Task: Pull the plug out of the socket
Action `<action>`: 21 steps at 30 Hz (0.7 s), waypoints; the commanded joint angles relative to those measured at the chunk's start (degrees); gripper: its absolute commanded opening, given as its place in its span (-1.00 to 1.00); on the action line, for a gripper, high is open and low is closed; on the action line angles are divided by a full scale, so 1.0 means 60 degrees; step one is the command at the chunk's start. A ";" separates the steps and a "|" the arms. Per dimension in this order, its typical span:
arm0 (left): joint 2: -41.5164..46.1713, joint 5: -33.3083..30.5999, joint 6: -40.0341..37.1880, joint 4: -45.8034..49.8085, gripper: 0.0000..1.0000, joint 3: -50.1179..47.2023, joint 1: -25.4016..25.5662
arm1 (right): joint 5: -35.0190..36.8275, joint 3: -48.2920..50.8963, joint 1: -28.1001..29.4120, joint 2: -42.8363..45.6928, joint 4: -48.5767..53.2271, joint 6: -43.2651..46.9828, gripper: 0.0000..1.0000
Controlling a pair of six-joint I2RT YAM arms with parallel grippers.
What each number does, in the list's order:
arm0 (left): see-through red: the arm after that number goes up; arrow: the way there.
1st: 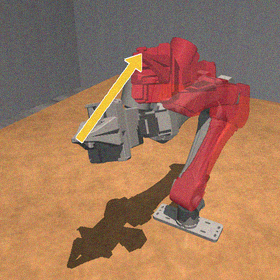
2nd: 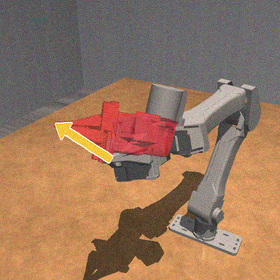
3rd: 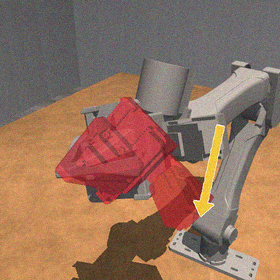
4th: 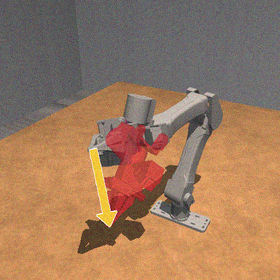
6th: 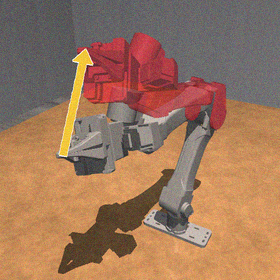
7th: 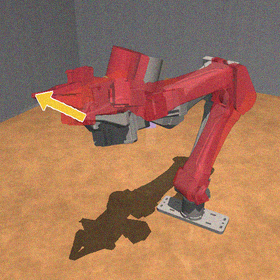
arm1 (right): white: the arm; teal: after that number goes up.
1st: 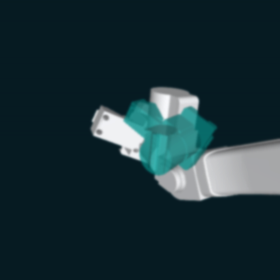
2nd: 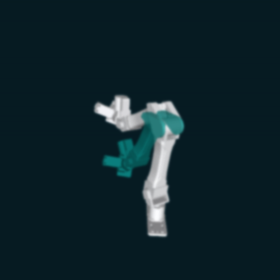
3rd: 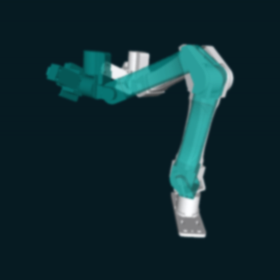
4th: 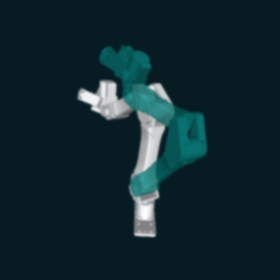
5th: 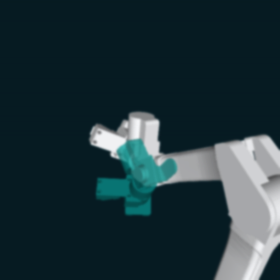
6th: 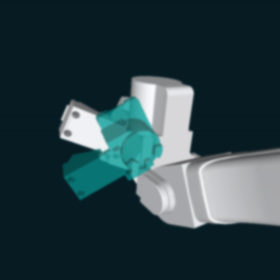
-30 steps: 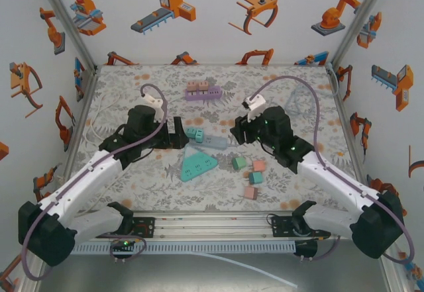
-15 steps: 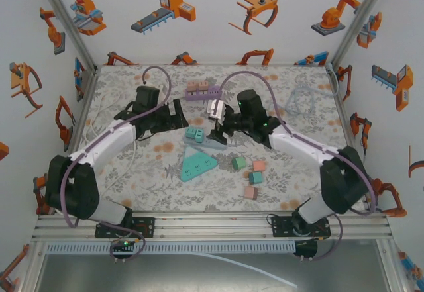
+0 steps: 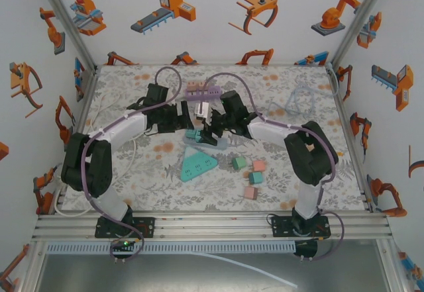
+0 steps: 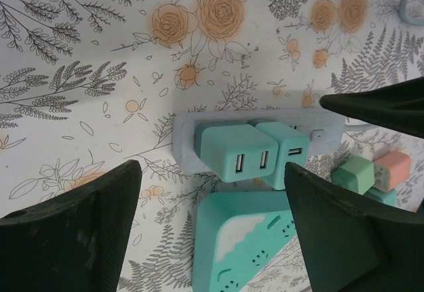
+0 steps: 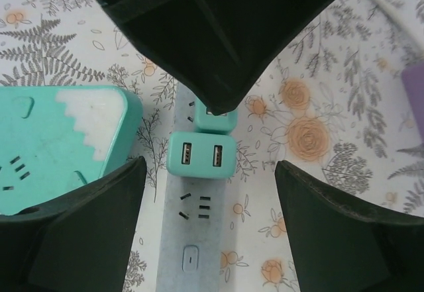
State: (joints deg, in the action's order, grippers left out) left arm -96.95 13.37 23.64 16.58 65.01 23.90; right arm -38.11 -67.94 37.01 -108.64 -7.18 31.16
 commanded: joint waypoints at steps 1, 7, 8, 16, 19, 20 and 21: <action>-0.0386 0.0131 -0.0358 0.0313 0.59 0.0290 -0.0064 | -0.0129 -0.0466 0.0071 -0.0327 -0.0480 -0.0423 0.31; -0.0682 -0.0015 -0.0504 0.0374 0.53 0.0283 -0.0067 | -0.0105 -0.0457 0.0106 -0.0624 -0.0562 -0.0520 0.21; -0.0701 -0.0055 -0.0550 0.0404 0.50 0.0281 -0.0065 | -0.0143 -0.0480 0.0115 -0.0673 -0.0524 -0.0520 0.19; -0.0625 -0.0304 -0.0884 0.0948 0.37 0.0138 -0.0060 | -0.0380 -0.0659 0.0130 -0.1021 -0.0400 -0.0696 -0.07; -0.0577 -0.0411 -0.1104 0.1076 0.29 0.0077 -0.0066 | -0.0409 -0.0668 0.0141 -0.1066 -0.0372 -0.0696 -0.18; -0.0633 -0.0460 -0.1155 0.1179 0.26 0.0112 -0.0069 | -0.0400 -0.0666 0.0130 -0.1069 -0.0357 -0.0696 -0.19; -0.0655 -0.0463 -0.1205 0.1219 0.26 0.0121 -0.0069 | -0.0373 -0.0662 0.0130 -0.1080 -0.0342 -0.0685 -0.21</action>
State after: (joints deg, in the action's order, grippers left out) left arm -99.53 15.20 20.95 17.02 66.65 23.86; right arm -39.77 -70.22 37.65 -113.69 -8.16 27.00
